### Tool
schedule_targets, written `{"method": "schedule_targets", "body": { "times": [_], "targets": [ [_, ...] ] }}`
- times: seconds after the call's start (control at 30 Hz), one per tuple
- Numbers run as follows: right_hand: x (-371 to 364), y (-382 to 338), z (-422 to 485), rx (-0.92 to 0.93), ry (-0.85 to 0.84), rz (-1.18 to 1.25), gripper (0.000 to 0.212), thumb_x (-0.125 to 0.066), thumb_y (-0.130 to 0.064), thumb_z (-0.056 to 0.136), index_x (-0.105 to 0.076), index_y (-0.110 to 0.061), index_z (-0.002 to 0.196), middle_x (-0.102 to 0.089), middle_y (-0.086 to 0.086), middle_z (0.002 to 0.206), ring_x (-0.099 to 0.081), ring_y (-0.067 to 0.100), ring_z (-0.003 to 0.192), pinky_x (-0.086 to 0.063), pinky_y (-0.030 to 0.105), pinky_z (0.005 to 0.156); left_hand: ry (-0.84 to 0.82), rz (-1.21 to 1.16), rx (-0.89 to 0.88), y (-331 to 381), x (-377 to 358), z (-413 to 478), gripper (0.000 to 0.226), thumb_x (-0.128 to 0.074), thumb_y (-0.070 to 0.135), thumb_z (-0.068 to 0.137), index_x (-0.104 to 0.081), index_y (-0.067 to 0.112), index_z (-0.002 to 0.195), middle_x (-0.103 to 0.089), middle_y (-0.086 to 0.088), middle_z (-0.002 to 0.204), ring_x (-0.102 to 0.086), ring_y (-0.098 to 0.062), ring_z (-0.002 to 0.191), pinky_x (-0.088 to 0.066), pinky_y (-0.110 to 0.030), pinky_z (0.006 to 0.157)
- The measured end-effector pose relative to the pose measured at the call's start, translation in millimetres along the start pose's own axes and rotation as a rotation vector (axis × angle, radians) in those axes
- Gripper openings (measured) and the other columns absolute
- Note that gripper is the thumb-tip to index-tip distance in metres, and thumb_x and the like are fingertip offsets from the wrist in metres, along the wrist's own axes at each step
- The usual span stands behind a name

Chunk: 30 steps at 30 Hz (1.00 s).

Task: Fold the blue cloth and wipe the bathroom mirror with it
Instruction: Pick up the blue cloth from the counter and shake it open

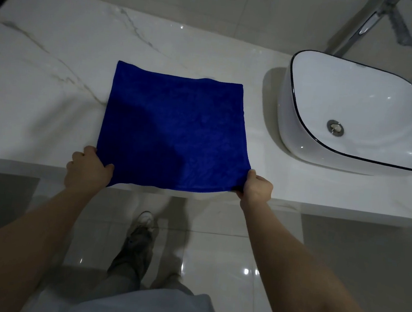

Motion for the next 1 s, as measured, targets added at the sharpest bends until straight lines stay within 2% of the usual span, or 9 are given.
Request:
{"method": "schedule_targets", "body": {
  "times": [0.13, 0.3, 0.4, 0.5, 0.6, 0.7, 0.83, 0.9, 1.0],
  "targets": [
    [7, -3, 2, 0.069, 0.038, -0.071, 0.019, -0.043, -0.004, 0.092, -0.054, -0.009, 0.078, -0.056, 0.005, 0.075, -0.060, 0.025, 0.066, -0.058, 0.046, 0.072, 0.000, 0.016, -0.007, 0, 0, 1, 0.058, -0.060, 0.025, 0.087, -0.035, 0.001, 0.134, -0.038, -0.027, 0.130, -0.041, -0.045, 0.117, -0.039, -0.051, 0.094],
    [3, -13, 6, 0.147, -0.070, -0.350, 0.033, -0.035, 0.009, 0.081, -0.058, -0.014, 0.085, -0.056, 0.009, 0.098, -0.059, 0.032, 0.087, -0.055, 0.043, 0.078, -0.004, 0.032, -0.018, 0, -1, 0, 0.058, -0.060, 0.023, 0.087, -0.034, 0.001, 0.134, -0.038, -0.027, 0.130, -0.040, -0.044, 0.117, -0.039, -0.051, 0.094],
    [-3, -11, 4, 0.075, -0.196, -0.380, 0.025, -0.046, -0.003, 0.089, -0.057, -0.011, 0.109, -0.059, 0.012, 0.110, -0.062, 0.033, 0.095, -0.049, 0.034, 0.063, -0.001, 0.033, -0.017, -1, -2, 1, 0.056, -0.060, 0.022, 0.087, -0.035, -0.001, 0.132, -0.040, -0.028, 0.128, -0.041, -0.044, 0.116, -0.040, -0.050, 0.093],
    [-5, -10, 2, 0.055, -0.240, -0.346, 0.005, -0.052, -0.013, 0.088, -0.057, -0.013, 0.088, -0.061, 0.012, 0.108, -0.061, 0.032, 0.099, -0.042, 0.029, 0.056, -0.003, 0.006, 0.032, -8, -4, 3, 0.052, -0.061, 0.023, 0.085, -0.038, -0.003, 0.124, -0.044, -0.028, 0.123, -0.045, -0.044, 0.111, -0.044, -0.050, 0.089],
    [-2, -11, 2, 0.056, -0.215, -0.305, 0.013, -0.053, -0.012, 0.086, -0.052, -0.012, 0.074, -0.059, 0.009, 0.090, -0.057, 0.027, 0.085, -0.044, 0.030, 0.058, -0.007, -0.081, 0.089, -13, -7, 3, 0.046, -0.058, 0.019, 0.088, -0.039, -0.006, 0.121, -0.044, -0.030, 0.123, -0.048, -0.045, 0.108, -0.045, -0.049, 0.087],
    [9, -10, 4, 0.061, -0.122, -0.325, 0.015, -0.051, -0.012, 0.084, -0.050, -0.006, 0.071, -0.058, 0.009, 0.078, -0.056, 0.025, 0.072, -0.054, 0.038, 0.071, -0.004, -0.106, 0.092, -15, -7, 6, 0.034, -0.051, 0.010, 0.091, -0.042, -0.011, 0.116, -0.047, -0.034, 0.120, -0.049, -0.045, 0.105, -0.043, -0.045, 0.080],
    [16, -8, 10, 0.134, -0.060, -0.517, 0.017, -0.048, 0.001, 0.082, -0.048, -0.004, 0.065, -0.063, 0.020, 0.082, -0.066, 0.033, 0.073, -0.057, 0.042, 0.075, 0.003, -0.068, 0.013, -17, -1, 9, 0.008, -0.048, 0.000, 0.087, -0.053, -0.005, 0.086, -0.059, -0.024, 0.082, -0.054, -0.036, 0.077, -0.038, -0.032, 0.059],
    [13, -7, 11, 0.173, -0.044, -0.583, 0.017, -0.049, 0.005, 0.081, -0.046, -0.004, 0.067, -0.063, 0.020, 0.085, -0.067, 0.035, 0.080, -0.057, 0.046, 0.076, 0.004, -0.060, -0.007, -16, 0, 8, 0.008, -0.047, 0.001, 0.088, -0.054, -0.003, 0.086, -0.049, -0.013, 0.068, -0.049, -0.030, 0.070, -0.034, -0.029, 0.057],
    [8, -7, 6, 0.204, -0.031, -0.636, 0.009, -0.048, 0.002, 0.083, -0.049, -0.002, 0.091, -0.059, 0.017, 0.094, -0.065, 0.034, 0.086, -0.056, 0.045, 0.077, 0.009, -0.086, 0.010, -18, 2, 8, 0.015, -0.044, 0.003, 0.089, -0.054, -0.007, 0.090, -0.049, -0.013, 0.071, -0.045, -0.027, 0.065, -0.035, -0.031, 0.056]
  ]
}}
Point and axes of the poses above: each hand's wrist, its own z-axis towards the middle knuckle, its own x-axis out of the back of the hand, y = z × x, the point moved 6 cm from there along z, towards the middle knuckle
